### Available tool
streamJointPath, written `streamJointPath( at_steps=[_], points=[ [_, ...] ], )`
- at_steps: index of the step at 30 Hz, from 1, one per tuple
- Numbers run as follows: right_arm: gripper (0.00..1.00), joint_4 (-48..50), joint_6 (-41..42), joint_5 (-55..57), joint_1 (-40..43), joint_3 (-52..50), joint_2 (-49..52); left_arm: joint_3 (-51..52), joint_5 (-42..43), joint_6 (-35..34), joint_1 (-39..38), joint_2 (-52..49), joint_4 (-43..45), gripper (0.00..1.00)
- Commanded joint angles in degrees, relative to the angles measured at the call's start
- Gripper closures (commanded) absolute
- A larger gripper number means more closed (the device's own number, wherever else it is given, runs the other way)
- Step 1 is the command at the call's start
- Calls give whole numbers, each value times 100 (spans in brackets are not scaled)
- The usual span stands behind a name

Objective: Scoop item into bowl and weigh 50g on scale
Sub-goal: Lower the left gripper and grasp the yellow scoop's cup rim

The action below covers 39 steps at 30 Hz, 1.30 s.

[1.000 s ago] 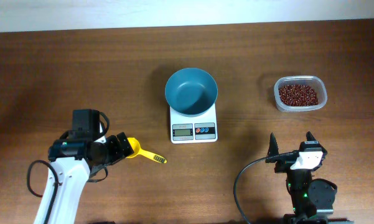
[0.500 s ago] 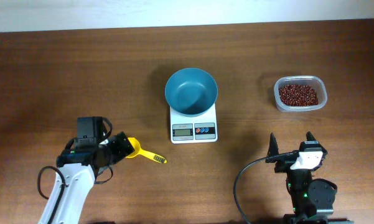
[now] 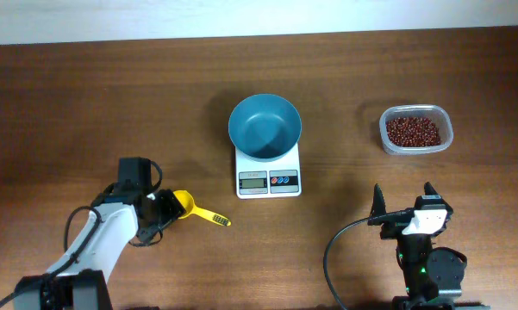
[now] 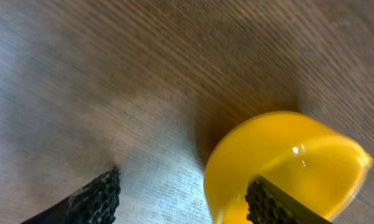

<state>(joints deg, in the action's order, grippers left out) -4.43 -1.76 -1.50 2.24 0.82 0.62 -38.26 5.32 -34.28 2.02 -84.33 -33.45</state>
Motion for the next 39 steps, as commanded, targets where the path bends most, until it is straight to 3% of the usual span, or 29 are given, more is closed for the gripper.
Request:
streamJointPath(
  at_steps=[1,4,8,9,15,18,24,36,39],
  points=[
    [1,-4,-15,28,-46,-50,-42,85,212,-114,22,-387,286,44],
    [1,-4,-15,28,-46,-50,-42,83,313,-116,24,-455,380,59],
    [1,-4,-15,28,-46,-50,-42,68,702,-111,24,-446,433,98],
    [1,-4,-15,28,-46,-50,-42,42,743,-111,24,-442,431,100],
    [1,-4,-15,28,-46,-50,-42,-511,885,-83,28,-184,-140,100],
    [1,-2,-15,28,-46,-50,-42,-1043,787,120,28,179,-879,100],
    [1,-4,-15,28,-46,-50,-42,-2044,-179,313,28,1307,-2732,100],
    [1,0,-13,22,-46,-50,-42,-2103,925,306,22,3296,-3222,100],
    [1,37,533,-337,-46,-50,-42,-2103,935,306,22,3451,-3222,100]
  ],
)
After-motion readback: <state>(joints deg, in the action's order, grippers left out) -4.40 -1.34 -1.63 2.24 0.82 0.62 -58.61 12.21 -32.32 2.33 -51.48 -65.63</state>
